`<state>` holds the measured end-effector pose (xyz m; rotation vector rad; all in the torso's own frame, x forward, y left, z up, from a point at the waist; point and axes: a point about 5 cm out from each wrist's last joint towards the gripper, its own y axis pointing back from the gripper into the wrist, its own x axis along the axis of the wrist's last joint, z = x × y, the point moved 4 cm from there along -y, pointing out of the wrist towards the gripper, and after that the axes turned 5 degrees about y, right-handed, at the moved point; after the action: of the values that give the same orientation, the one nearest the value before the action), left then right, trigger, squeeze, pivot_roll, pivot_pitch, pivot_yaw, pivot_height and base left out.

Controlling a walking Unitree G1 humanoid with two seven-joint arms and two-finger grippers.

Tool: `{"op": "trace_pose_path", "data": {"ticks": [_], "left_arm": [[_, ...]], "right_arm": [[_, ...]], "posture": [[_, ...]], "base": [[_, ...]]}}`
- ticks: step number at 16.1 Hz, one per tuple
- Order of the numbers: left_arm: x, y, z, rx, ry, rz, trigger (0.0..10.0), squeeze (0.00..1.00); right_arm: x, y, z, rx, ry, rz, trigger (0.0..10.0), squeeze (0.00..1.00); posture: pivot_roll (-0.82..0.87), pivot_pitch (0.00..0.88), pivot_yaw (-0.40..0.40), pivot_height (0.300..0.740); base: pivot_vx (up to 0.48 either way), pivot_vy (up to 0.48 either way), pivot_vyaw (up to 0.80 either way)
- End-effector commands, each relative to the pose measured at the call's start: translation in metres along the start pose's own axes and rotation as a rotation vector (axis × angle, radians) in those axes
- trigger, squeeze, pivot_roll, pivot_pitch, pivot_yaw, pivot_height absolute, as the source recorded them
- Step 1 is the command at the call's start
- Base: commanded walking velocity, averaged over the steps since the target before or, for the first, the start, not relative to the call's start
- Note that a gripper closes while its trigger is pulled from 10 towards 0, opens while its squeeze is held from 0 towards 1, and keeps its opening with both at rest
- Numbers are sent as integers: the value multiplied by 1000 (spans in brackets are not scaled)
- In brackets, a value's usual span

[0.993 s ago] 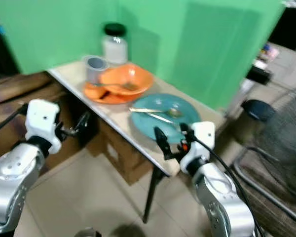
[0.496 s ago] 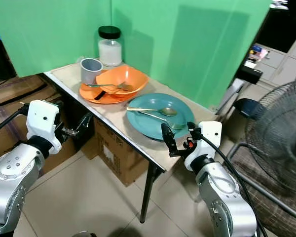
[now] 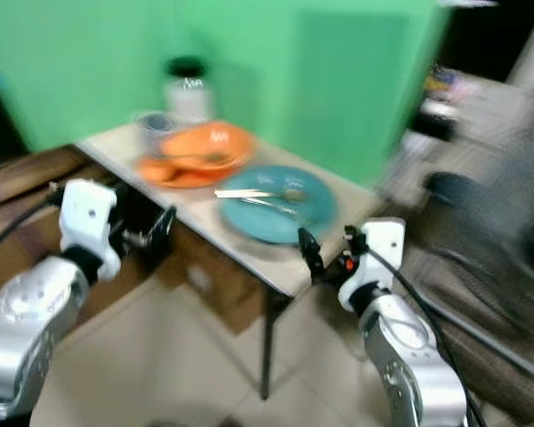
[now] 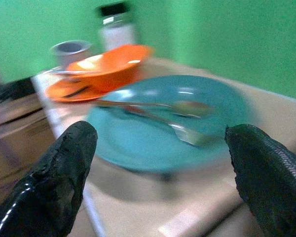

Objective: Setting the table

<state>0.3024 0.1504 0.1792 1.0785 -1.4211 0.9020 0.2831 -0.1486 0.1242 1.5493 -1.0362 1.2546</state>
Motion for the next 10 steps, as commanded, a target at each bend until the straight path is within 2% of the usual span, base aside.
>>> {"op": "trace_pose_path", "data": {"ticks": [1,8,10], "left_arm": [[-4,1,-4,15,4,-17,10000,0],[-6,2,-5,14,2,-17,10000,0],[-6,2,-3,-11,-19,-16,10000,0]], "right_arm": [[5,-3,-5,21,2,13,10000,0],[4,-4,-4,20,14,-3,10000,0],[3,-5,-4,35,45,-24,10000,0]], "posture": [[-8,0,-63,740],[-7,0,-69,740],[-8,0,-69,740]], "base": [[352,0,0],[343,0,0],[122,0,0]]}}
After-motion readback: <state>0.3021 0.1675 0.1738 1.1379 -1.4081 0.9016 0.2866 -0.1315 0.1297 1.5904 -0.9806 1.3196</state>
